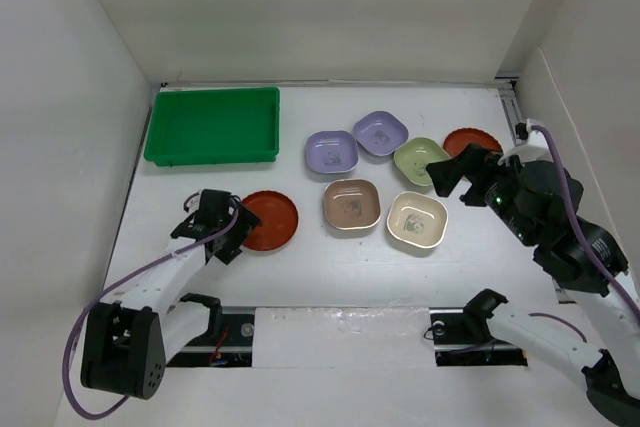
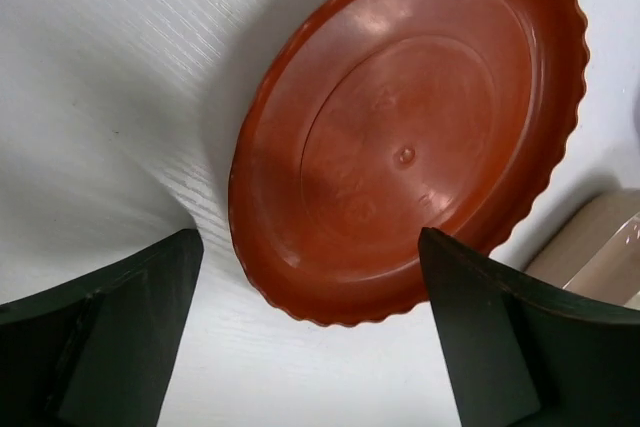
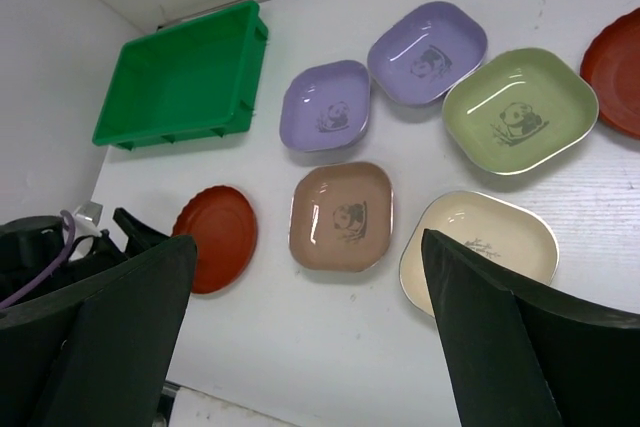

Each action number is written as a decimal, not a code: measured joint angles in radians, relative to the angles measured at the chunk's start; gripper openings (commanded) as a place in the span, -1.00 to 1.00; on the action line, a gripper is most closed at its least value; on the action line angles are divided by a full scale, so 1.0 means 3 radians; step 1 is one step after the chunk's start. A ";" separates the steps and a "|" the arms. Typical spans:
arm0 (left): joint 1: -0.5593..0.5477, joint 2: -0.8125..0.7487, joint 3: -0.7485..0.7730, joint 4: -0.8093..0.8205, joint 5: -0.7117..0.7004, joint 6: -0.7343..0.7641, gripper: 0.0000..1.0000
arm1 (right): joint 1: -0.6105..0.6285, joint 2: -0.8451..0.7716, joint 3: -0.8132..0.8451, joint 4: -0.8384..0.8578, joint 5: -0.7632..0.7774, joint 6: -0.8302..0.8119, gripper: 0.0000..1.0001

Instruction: Place the plates into the plastic bin on the countertop

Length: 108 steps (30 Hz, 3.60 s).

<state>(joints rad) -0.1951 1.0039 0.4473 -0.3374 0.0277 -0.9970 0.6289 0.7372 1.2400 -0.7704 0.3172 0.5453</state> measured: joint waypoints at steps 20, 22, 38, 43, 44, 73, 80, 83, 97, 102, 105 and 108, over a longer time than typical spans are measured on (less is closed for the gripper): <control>-0.0004 0.0298 0.0019 0.0017 -0.0324 -0.0086 -1.00 | -0.0024 -0.0211 0.0000 0.0102 -0.0045 -0.0011 1.00; -0.0006 0.0281 0.0037 -0.0032 -0.0304 -0.0076 -1.00 | -0.0025 -0.0212 0.0000 0.0102 -0.0045 -0.0010 1.00; 0.0025 0.0181 0.2495 -0.0731 -0.0722 0.0240 -1.00 | -0.0025 -0.0149 -0.0001 0.0206 -0.0122 -0.0011 1.00; 0.0423 0.1395 0.3250 -0.0589 -0.0841 0.0285 -1.00 | -0.0025 -0.0028 -0.0018 0.0354 -0.0247 -0.0011 1.00; 0.0488 0.1706 0.3422 -0.0542 -0.0848 0.0318 -1.00 | -0.0025 -0.0008 -0.0027 0.0357 -0.0270 -0.0011 1.00; 0.0947 0.3549 0.4400 -0.0418 -0.0443 0.0584 0.78 | -0.0393 0.0273 -0.0206 0.0518 -0.0116 0.0111 1.00; 0.0843 0.3011 0.4409 -0.0565 -0.0380 0.0687 0.98 | -0.1901 0.0871 -0.0689 0.0816 -0.0420 0.0459 1.00; 0.0818 0.2669 0.4424 -0.0599 -0.0220 0.0855 0.98 | -0.2585 0.1125 -0.0949 0.0991 -0.0544 0.0579 1.00; 0.0809 0.0946 0.3218 -0.0406 0.0379 0.1470 0.98 | -0.3206 0.3065 -0.0649 0.1591 -0.0617 0.0841 0.64; 0.0809 0.0969 0.3085 -0.0374 0.0526 0.1507 0.98 | -0.3283 0.3450 -0.0491 0.1670 -0.0637 0.0876 0.44; 0.0809 0.0965 0.3065 -0.0324 0.0612 0.1520 0.98 | -0.3273 0.3581 -0.0273 0.1629 -0.0635 0.0879 0.35; 0.0809 0.0965 0.3048 -0.0292 0.0678 0.1527 0.98 | -0.3245 0.3797 -0.0010 0.1541 -0.0607 0.0876 0.21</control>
<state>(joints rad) 0.0475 1.2934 1.3617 -0.4252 0.2310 -0.5388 -0.3447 1.8763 1.2369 -0.3080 0.1352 0.8082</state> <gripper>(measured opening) 0.989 0.631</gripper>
